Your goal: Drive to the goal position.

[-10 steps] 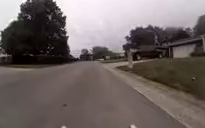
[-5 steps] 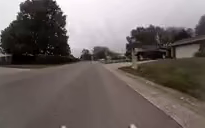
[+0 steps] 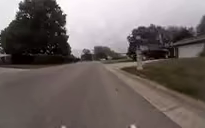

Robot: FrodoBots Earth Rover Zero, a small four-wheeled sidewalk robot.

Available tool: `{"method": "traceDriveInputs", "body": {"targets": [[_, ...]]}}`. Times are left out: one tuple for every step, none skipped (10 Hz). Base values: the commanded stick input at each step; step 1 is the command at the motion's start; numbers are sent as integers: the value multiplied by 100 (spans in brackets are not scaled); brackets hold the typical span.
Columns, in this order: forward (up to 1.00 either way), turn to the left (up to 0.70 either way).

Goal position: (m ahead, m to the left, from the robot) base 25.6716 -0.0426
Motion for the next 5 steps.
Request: {"method": "traceDriveInputs", "body": {"targets": [[100,0],[100,0],[100,0],[100,0],[100,5]]}}
